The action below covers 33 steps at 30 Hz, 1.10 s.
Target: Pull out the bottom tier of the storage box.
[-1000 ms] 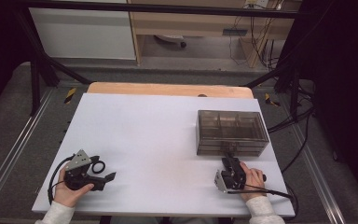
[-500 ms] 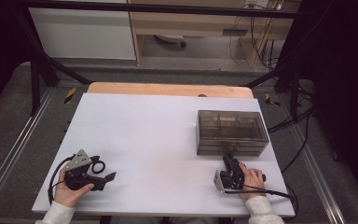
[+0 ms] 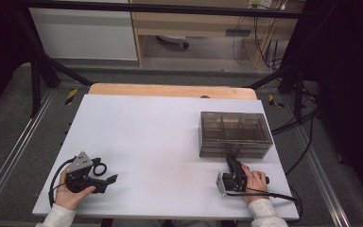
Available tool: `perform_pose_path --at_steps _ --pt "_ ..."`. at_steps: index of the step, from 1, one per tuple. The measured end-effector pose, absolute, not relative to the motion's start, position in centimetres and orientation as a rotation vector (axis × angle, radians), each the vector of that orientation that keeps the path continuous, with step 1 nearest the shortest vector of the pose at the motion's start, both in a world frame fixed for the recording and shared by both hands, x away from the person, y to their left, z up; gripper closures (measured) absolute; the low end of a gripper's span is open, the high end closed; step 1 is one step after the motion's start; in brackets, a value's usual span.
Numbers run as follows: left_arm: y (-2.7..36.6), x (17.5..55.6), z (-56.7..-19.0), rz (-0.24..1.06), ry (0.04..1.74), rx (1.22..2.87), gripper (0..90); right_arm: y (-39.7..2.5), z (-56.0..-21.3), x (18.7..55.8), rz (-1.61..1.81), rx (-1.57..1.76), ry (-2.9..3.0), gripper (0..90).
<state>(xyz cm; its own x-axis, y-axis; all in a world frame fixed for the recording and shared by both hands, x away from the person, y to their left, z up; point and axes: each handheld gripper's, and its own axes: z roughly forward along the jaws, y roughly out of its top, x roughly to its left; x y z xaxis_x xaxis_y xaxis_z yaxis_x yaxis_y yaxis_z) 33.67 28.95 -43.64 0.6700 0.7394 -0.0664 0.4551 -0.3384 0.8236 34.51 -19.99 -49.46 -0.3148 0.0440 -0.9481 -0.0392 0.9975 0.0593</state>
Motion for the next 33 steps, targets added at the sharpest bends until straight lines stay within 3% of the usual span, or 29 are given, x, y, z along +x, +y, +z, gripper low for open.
perform_pose_path --at_steps 33 --pt "29.04 33.62 -43.60 0.403 0.926 1.992 4.6 -19.81 -49.39 34.02 0.065 0.000 1.888 79.9"
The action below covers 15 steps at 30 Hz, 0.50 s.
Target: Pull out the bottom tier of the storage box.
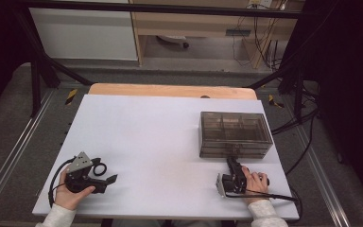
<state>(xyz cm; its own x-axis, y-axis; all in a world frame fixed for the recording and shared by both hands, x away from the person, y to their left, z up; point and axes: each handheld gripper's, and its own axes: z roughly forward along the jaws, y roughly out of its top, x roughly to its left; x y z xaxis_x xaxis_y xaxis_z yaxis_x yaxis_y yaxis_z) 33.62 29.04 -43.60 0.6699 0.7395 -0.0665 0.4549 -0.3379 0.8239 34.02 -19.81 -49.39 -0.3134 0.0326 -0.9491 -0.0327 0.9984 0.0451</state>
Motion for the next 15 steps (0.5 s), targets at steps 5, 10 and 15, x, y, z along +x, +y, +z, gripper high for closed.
perform_pose_path --at_steps 5,10,15 --pt "29.08 33.60 -43.58 0.404 0.928 1.989 4.5 -19.90 -49.46 33.89 0.060 0.002 1.886 72.9" --pt "29.05 33.60 -43.56 0.405 0.926 1.990 4.5 -19.96 -49.22 33.67 0.082 -0.004 1.881 65.5" --pt "29.03 33.62 -43.58 0.404 0.926 1.992 4.6 -19.93 -49.28 34.01 0.080 -0.011 1.881 61.1"
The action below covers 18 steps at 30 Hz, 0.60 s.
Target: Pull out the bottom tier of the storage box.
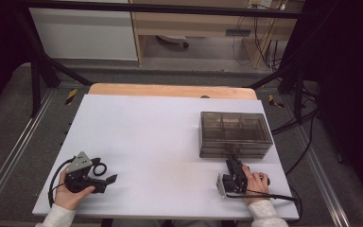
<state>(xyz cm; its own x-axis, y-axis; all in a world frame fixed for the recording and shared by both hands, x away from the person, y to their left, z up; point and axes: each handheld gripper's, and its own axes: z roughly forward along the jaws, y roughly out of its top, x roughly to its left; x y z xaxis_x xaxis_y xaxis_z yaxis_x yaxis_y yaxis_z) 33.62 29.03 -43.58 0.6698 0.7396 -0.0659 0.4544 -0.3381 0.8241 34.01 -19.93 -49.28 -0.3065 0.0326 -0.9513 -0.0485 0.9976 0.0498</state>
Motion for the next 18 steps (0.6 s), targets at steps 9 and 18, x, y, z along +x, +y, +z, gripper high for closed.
perform_pose_path --at_steps 9,18 --pt "29.00 33.64 -43.60 0.403 0.924 1.994 4.5 -19.93 -49.19 34.45 0.083 -0.009 1.891 60.3" --pt "29.02 33.66 -43.62 0.402 0.925 1.994 4.5 -19.98 -49.20 34.66 0.087 -0.002 1.896 63.2"
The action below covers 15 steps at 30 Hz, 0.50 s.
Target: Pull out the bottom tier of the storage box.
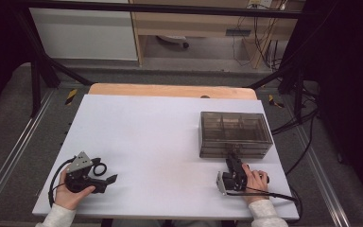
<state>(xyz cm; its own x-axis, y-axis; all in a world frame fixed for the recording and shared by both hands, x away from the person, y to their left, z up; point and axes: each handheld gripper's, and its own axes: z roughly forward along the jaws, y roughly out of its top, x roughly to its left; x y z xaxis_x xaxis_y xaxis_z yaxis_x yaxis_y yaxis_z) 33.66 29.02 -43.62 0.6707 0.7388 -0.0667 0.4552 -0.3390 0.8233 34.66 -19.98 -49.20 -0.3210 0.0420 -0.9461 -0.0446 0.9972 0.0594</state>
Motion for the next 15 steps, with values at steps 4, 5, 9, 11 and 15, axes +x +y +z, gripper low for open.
perform_pose_path --at_steps 4,5,9,11,15 --pt "29.00 33.64 -43.62 0.403 0.924 1.995 4.6 -19.99 -49.12 34.69 0.089 0.004 1.891 66.5" --pt "29.00 33.65 -43.62 0.403 0.924 1.995 4.5 -20.00 -49.07 34.68 0.088 0.006 1.893 67.4" --pt "28.98 33.64 -43.63 0.403 0.924 1.995 4.5 -20.00 -49.03 34.67 0.085 0.003 1.892 68.2" --pt "28.98 33.64 -43.62 0.402 0.924 1.994 4.6 -19.99 -49.03 34.64 0.087 0.004 1.891 68.3" --pt "29.01 33.64 -43.61 0.404 0.924 1.995 4.6 -19.97 -48.95 34.53 0.084 -0.005 1.897 68.6"
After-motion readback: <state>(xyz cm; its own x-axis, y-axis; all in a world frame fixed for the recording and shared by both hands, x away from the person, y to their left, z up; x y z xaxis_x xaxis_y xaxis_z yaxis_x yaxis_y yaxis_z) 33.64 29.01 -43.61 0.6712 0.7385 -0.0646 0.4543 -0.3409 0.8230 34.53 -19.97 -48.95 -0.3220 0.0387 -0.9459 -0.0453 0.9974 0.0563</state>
